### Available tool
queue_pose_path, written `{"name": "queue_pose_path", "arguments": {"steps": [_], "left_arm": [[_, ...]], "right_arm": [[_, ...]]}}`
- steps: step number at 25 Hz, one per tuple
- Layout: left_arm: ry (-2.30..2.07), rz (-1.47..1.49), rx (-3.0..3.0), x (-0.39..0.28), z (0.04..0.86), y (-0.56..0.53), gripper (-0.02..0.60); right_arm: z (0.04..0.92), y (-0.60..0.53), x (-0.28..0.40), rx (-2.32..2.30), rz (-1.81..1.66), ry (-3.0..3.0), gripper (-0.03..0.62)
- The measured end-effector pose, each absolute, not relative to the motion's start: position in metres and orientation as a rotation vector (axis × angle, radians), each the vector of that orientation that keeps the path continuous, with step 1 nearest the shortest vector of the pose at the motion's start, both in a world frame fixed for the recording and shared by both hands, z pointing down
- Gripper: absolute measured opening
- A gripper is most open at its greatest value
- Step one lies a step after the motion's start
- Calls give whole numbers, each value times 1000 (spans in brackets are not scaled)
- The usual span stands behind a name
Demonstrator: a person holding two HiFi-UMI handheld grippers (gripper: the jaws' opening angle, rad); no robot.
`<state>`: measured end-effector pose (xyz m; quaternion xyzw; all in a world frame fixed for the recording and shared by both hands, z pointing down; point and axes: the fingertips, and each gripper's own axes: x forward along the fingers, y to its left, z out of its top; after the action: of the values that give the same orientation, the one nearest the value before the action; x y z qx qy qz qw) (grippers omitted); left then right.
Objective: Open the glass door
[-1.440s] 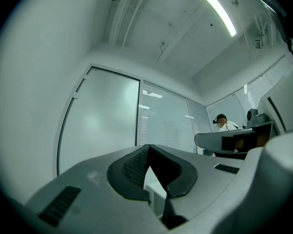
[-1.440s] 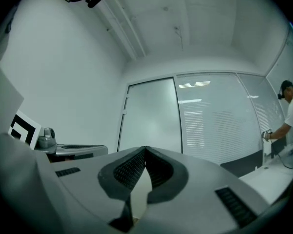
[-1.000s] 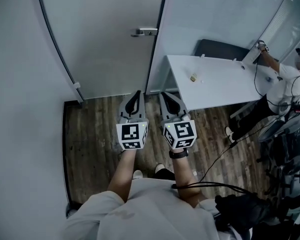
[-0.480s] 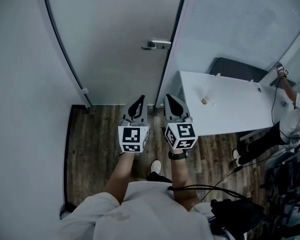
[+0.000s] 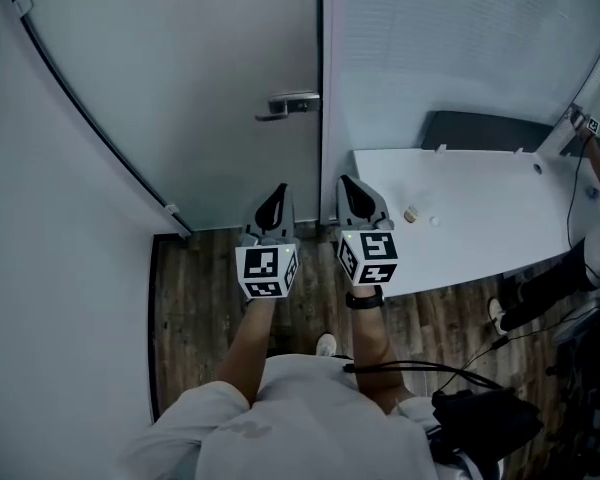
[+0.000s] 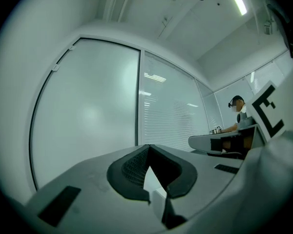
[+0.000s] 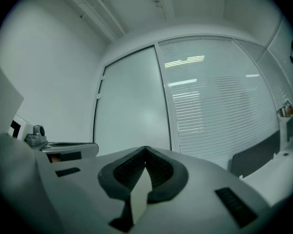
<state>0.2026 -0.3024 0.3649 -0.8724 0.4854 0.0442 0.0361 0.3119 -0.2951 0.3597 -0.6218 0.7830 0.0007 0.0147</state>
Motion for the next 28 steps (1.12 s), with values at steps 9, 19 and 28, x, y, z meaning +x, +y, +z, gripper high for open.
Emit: {"name": "queue_pose_path", "arguments": {"steps": [9,19,28], "left_arm": [[1538,74,-2662,218,385,-362,0],[1481,58,-2707,218,391,-471,0],[1394,110,-2765,210,388,-567,0]], "right_arm": [[388,-353,315,-1874,-71,2535,2],[398,-454,328,-1968,-96,2524,2],[389,-547,294,-1976,-22,2575,2]]}}
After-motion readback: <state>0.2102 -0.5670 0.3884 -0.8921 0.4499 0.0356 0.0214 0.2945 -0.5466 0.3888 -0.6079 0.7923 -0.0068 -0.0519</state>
